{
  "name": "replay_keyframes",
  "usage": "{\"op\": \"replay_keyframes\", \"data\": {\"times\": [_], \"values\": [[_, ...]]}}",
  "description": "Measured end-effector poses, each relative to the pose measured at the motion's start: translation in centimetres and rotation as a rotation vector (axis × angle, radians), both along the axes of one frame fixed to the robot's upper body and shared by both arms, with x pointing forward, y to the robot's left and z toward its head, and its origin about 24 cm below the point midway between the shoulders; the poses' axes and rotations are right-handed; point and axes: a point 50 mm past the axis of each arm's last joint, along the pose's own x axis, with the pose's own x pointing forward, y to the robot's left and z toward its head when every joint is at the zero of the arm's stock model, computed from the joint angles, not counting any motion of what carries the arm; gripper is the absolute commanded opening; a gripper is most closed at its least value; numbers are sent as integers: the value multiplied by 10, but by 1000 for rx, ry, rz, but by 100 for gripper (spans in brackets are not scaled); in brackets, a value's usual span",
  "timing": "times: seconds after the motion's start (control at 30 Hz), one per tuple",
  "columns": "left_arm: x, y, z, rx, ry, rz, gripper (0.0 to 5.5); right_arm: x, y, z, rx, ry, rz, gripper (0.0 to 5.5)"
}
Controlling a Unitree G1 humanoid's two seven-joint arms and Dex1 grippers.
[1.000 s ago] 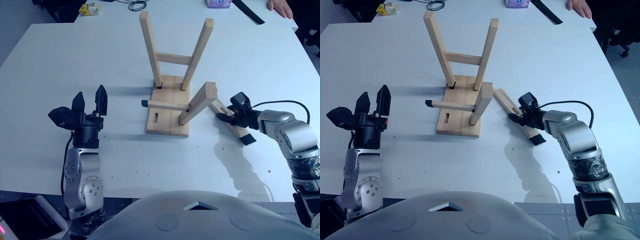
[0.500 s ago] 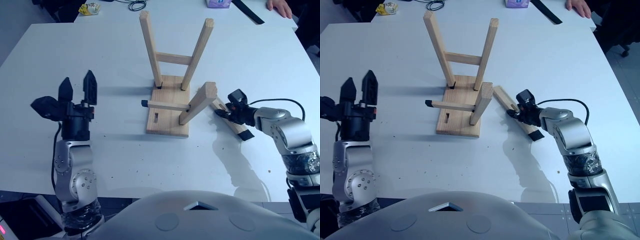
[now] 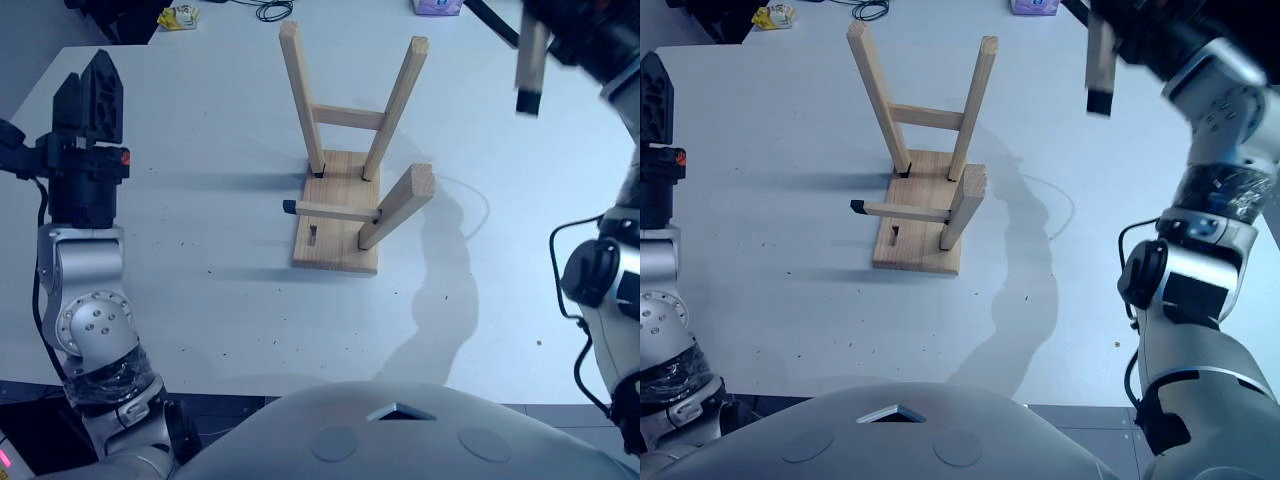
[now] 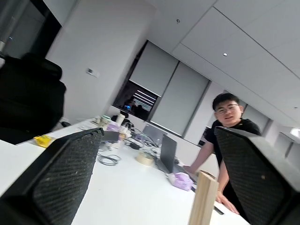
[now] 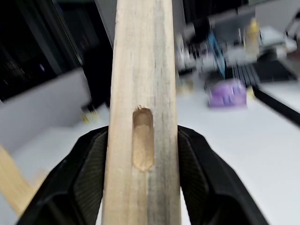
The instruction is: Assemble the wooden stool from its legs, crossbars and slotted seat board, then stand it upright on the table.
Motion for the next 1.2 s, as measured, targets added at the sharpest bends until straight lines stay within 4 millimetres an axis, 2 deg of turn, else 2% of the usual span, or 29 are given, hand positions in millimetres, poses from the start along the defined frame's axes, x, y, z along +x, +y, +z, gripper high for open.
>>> {"op": "replay_keyframes", "data": {"times": [0.1,0.13,0.23,0.3,0.47,0.63,0.83,0.93,1.2], "values": [[10,-14,5,-10,-4,-107,439,-16,30,31,75,-136,208,206],[14,-23,8,16,-3,-189,439,-24,49,36,66,-165,324,206],[22,-51,19,76,-18,-438,439,-47,97,36,22,-189,625,206],[24,-62,30,82,-53,-562,439,-56,111,36,18,-197,740,206],[25,-85,49,100,-102,-835,439,-71,127,25,-14,-190,954,206],[13,-102,50,202,-70,-1077,439,-78,117,16,-102,-183,1075,206],[18,-98,56,316,-49,-1171,439,-79,121,6,-252,-172,1146,206],[23,-97,56,334,-42,-1181,439,-82,126,-3,-290,-184,1183,206],[22,-98,53,348,-20,-1240,439,-82,130,-7,-337,-243,1195,206]]}}
